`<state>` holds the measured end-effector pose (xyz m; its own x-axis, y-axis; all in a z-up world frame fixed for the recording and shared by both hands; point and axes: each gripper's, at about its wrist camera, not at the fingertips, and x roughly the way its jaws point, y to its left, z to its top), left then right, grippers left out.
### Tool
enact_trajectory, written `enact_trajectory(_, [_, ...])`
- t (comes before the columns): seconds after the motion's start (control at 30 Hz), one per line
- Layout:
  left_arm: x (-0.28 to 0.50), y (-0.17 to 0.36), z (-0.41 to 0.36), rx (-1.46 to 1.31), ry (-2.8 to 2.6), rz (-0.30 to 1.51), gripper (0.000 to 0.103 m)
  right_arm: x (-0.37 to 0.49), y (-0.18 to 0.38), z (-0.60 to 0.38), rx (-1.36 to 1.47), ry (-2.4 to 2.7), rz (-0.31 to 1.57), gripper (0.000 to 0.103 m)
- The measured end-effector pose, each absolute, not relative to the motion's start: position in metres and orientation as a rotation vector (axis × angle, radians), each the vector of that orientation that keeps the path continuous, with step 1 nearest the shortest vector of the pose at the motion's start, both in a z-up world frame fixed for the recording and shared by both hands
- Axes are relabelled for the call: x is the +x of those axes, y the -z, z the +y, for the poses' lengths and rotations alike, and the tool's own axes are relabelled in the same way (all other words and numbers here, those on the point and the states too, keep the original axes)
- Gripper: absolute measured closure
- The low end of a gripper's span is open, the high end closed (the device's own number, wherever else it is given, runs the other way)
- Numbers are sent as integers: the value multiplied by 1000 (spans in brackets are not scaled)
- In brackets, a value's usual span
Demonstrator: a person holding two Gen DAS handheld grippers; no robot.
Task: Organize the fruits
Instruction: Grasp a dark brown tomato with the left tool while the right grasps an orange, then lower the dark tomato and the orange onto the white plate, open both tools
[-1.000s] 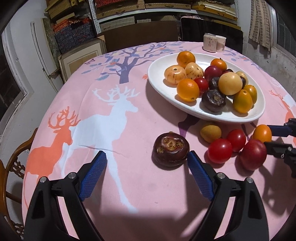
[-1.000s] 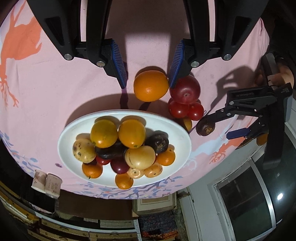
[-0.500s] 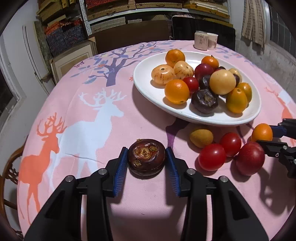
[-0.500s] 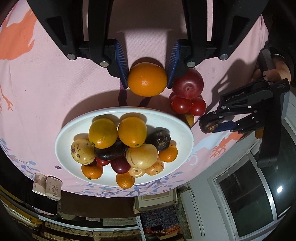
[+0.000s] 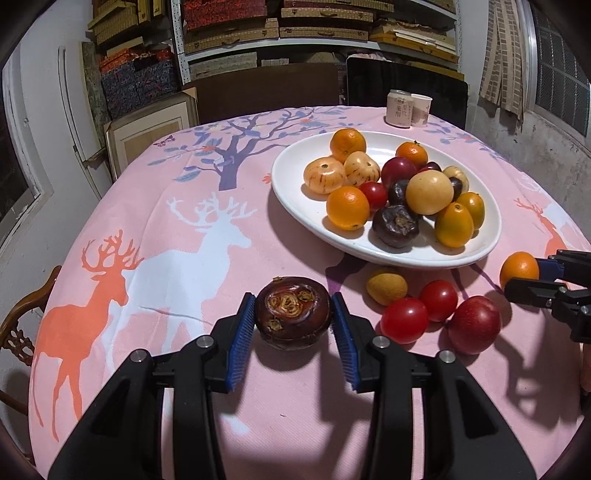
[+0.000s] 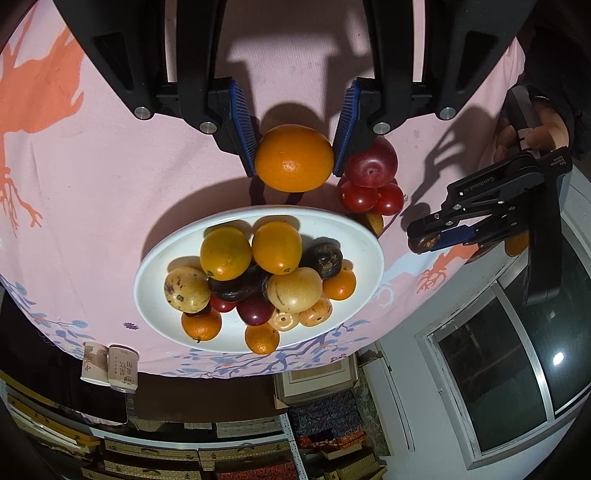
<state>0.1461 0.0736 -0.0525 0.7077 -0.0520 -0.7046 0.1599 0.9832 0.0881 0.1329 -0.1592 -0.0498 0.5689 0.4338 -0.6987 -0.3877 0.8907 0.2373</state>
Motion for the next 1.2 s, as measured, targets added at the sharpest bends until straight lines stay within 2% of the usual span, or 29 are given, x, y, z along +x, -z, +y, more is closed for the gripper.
enact_trajectory(0.63, [130, -6, 15, 149, 232, 675, 62, 124, -10, -194, 114, -446, 728, 62])
enact_trajectory(1.2, [214, -15, 5, 134, 171, 686, 62, 219, -47, -167, 47, -406, 721, 62])
